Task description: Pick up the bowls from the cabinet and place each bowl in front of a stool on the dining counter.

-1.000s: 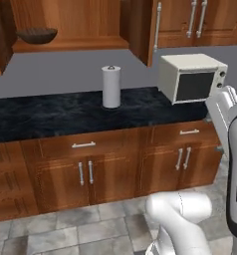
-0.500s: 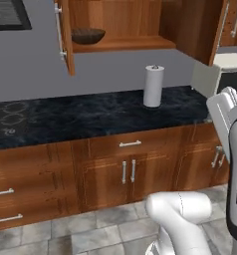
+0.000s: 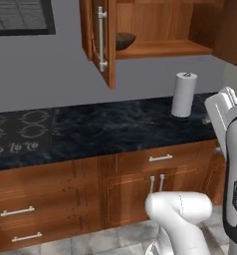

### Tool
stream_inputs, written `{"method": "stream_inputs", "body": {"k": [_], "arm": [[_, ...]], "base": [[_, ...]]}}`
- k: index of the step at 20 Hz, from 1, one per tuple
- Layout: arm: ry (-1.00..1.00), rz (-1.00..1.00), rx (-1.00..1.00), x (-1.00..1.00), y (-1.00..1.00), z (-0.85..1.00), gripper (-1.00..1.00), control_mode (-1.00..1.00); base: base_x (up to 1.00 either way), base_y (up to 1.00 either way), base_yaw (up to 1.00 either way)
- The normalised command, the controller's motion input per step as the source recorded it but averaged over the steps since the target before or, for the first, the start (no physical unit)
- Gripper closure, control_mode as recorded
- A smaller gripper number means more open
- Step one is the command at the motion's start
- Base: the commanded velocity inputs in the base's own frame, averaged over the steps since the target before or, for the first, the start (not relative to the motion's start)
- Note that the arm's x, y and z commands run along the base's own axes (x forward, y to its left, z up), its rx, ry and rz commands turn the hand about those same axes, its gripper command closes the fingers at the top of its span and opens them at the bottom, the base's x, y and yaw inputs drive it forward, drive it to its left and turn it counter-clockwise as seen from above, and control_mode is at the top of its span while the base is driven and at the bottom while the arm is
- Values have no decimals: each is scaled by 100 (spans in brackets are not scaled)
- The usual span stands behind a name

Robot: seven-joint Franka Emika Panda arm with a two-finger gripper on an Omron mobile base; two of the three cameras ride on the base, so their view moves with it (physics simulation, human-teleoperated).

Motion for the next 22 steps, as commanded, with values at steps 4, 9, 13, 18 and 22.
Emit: {"method": "stream_inputs", "body": {"k": [4, 9, 13, 18, 22], "arm": [[0, 0, 0, 0, 0, 0, -100, 100], [0, 0, 0, 0, 0, 0, -100, 100], [0, 0, 0, 0, 0, 0, -100, 100], [0, 0, 0, 0, 0, 0, -100, 100], [0, 0, 0, 0, 0, 0, -100, 100]], "base": [[74, -56, 0], [77, -49, 1], [63, -20, 1], [46, 0, 0], [41, 1, 0]]}}
